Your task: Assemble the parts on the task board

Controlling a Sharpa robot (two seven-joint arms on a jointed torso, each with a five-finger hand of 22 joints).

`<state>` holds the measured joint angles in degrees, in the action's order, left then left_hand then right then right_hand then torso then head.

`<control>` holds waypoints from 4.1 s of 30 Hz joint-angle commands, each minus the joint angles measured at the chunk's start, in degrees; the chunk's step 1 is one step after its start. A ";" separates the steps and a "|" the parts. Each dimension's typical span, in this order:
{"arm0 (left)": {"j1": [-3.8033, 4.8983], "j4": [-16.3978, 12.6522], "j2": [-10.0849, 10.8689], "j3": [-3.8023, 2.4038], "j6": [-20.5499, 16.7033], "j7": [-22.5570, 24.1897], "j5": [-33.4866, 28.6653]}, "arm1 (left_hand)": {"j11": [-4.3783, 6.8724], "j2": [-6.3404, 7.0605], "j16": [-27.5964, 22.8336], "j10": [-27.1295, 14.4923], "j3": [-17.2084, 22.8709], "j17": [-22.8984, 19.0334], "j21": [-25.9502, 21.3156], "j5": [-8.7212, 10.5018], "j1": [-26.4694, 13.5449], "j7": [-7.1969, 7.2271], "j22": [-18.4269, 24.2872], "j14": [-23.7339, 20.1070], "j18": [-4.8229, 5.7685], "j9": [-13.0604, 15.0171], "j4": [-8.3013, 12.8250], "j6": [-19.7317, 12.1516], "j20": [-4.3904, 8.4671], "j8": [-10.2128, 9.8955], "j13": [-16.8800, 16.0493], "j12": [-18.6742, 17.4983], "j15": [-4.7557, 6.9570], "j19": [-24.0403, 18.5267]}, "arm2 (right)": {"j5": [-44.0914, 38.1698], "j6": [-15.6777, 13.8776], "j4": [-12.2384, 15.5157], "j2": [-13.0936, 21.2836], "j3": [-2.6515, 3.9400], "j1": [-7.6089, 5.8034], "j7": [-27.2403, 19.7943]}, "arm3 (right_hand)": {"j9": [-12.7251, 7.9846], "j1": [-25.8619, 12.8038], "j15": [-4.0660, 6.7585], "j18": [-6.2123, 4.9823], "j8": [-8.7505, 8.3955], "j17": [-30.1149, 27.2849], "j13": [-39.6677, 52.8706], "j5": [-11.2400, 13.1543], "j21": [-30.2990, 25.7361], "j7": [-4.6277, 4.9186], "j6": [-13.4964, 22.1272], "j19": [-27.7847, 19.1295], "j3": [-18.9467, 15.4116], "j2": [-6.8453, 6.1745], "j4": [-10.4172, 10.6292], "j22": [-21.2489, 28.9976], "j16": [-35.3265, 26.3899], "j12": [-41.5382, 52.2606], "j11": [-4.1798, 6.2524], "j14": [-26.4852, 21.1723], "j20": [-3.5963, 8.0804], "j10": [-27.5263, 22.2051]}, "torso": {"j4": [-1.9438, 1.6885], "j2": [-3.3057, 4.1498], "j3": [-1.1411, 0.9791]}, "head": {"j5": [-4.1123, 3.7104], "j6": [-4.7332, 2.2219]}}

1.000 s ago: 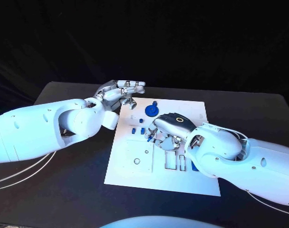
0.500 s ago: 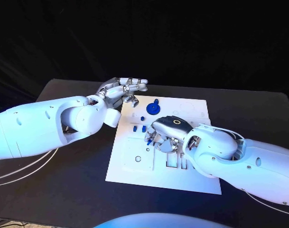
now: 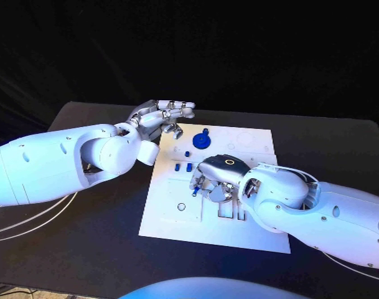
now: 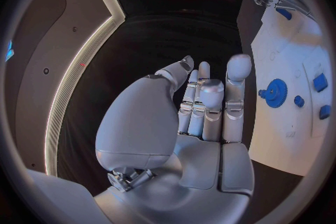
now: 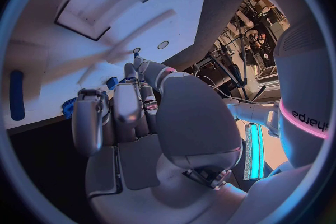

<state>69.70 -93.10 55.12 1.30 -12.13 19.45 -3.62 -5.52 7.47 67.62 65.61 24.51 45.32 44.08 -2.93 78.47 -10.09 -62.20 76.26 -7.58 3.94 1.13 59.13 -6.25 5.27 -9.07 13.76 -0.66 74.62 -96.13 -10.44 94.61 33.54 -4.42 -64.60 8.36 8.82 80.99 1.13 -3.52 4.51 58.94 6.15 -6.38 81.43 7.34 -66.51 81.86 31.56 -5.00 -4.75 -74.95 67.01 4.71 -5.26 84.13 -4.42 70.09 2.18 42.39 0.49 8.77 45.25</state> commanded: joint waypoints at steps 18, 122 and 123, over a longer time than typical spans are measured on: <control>0.03 -0.08 -0.04 -0.04 1.33 -0.01 -0.02 | 0.01 -0.75 -0.27 -0.71 -0.37 -0.12 -0.43 -0.15 0.05 -0.07 0.16 -0.43 -1.00 -0.08 0.06 -0.50 -0.09 0.17 -0.11 0.29 -0.01 -0.42 | -1.24 3.34 -1.18 -1.01 -0.12 0.43 1.17 | 0.15 -0.08 -0.07 0.25 -0.16 0.02 0.04 0.42 0.23 0.34 -0.14 0.00 0.01 -0.21 0.02 -1.52 0.33 -0.18 1.55 1.38 -0.45 1.74 | -0.06 0.01 0.02 | 0.00 0.50; 0.03 0.28 0.74 -0.03 2.50 -1.09 -0.01 | -0.19 -0.95 -0.26 -1.39 -0.80 -0.39 -0.90 -0.14 0.10 -0.27 0.40 -0.60 -1.04 -0.08 0.06 -1.00 -0.22 0.20 -0.24 0.71 -0.17 -0.48 | -1.46 3.54 -0.35 9.93 1.18 -3.20 4.70 | -2.61 -1.12 -0.18 -0.58 0.93 -4.24 -2.11 1.05 -2.87 -0.05 1.37 -1.42 -5.96 1.47 1.51 2.37 -1.10 4.58 1.46 0.71 -0.72 -2.92 | 0.50 -0.15 -0.04 | -1.27 -0.65; 0.03 0.28 0.74 -0.03 2.51 -1.09 -0.01 | -0.19 -0.95 -0.28 -1.40 -0.82 -0.43 -0.92 -0.14 0.09 -0.28 0.41 -0.61 -1.04 -0.08 0.05 -1.01 -0.23 0.20 -0.25 0.73 -0.17 -0.48 | -1.56 3.24 -0.33 9.95 1.17 -3.19 4.68 | -2.58 -1.10 -0.15 -0.57 0.98 -4.24 -2.10 1.08 -2.85 -0.08 1.24 -1.40 -5.90 1.53 1.50 2.33 -1.08 4.55 1.50 0.71 -0.69 -2.77 | 0.50 -0.17 -0.04 | -1.28 -0.63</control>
<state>69.70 -92.67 55.89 1.31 -10.85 18.24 -3.62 -5.71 6.94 67.62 64.60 24.12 44.95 43.36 -2.93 78.54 -10.40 -61.84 76.08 -7.58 3.90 1.21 58.42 -6.46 5.27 -9.25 14.20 -0.84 74.41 -96.41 -7.70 94.38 43.63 -2.97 -68.16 13.15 6.11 79.71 0.54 -4.40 5.11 54.64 4.12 -5.43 78.34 7.28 -64.97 80.22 25.29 -4.13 -3.24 -72.56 65.69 9.38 -4.24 84.13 -5.23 66.62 2.69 42.25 0.44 7.54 44.57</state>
